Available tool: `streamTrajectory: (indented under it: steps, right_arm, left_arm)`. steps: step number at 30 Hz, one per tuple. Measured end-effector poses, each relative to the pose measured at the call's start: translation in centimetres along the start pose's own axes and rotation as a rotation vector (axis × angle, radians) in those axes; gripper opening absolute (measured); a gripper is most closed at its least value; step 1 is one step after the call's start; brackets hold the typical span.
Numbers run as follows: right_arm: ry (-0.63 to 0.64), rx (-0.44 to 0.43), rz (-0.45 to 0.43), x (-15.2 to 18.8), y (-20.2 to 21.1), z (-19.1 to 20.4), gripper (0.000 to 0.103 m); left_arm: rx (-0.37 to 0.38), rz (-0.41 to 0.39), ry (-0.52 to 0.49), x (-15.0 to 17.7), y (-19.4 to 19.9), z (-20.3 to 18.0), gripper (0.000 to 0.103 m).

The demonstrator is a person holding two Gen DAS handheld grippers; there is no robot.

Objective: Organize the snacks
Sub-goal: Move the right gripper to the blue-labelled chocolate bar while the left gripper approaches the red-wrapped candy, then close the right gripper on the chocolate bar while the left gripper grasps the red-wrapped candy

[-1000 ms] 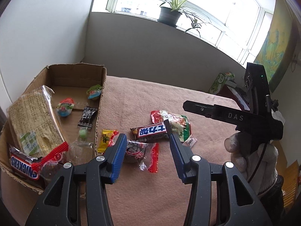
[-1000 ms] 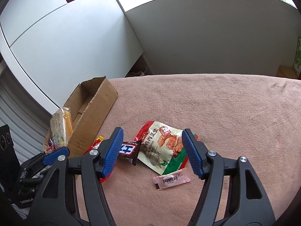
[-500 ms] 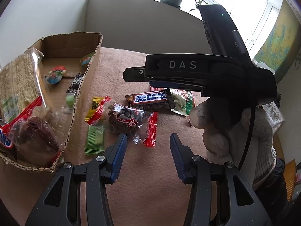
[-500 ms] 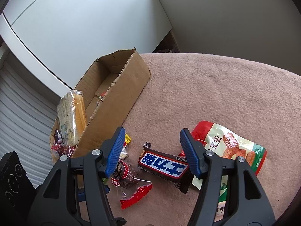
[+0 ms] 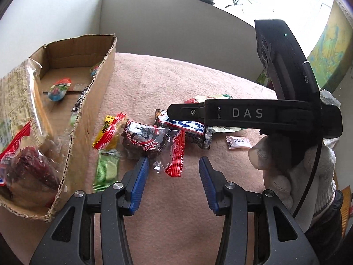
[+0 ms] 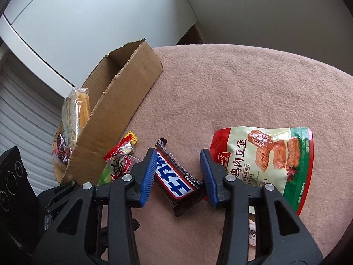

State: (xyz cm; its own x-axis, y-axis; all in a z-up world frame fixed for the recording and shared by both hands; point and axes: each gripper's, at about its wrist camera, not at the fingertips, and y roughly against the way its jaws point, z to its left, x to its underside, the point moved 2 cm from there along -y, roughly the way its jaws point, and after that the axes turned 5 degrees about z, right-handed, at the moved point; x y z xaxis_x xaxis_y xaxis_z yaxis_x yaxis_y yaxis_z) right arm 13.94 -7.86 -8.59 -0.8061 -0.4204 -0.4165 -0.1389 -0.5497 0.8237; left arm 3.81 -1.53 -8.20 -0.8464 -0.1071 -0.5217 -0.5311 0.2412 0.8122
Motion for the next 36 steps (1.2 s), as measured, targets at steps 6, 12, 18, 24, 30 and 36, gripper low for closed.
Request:
streamTrajectory:
  steps: [6,12,18,24,30,36]
  right_arm:
    - [0.109,0.086,0.008,0.7,0.1,1.5,0.042]
    - [0.054,0.083,0.012,0.4,0.0,1.0,0.042]
    - [-0.014,0.164,-0.025,0.0,1.0,-1.1,0.042]
    - [-0.040,0.056,-0.046,0.2,2.6,-2.7,0.042]
    - [0.057,0.027,-0.016,0.8,2.2,0.0,0.042]
    - [0.100,0.096,0.024,0.8,-0.4,1.6,0.042]
  left_arm:
    - [0.002,-0.016,0.015,-0.2,0.6,-0.3,0.046]
    - [-0.022,-0.009,0.016,-0.9,-0.2,-0.5,0.046]
    - [-0.024,0.011,0.001,-2.2,-1.5,-1.1,0.046]
    - [-0.025,0.033,0.002,-2.9,-2.3,-1.2,0.046]
    - [-0.028,0.020,-0.013,-1.9,-1.5,-0.5,0.046]
    - [-0.036,0.015,-0.009,-1.9,-1.7,0.4,0.046]
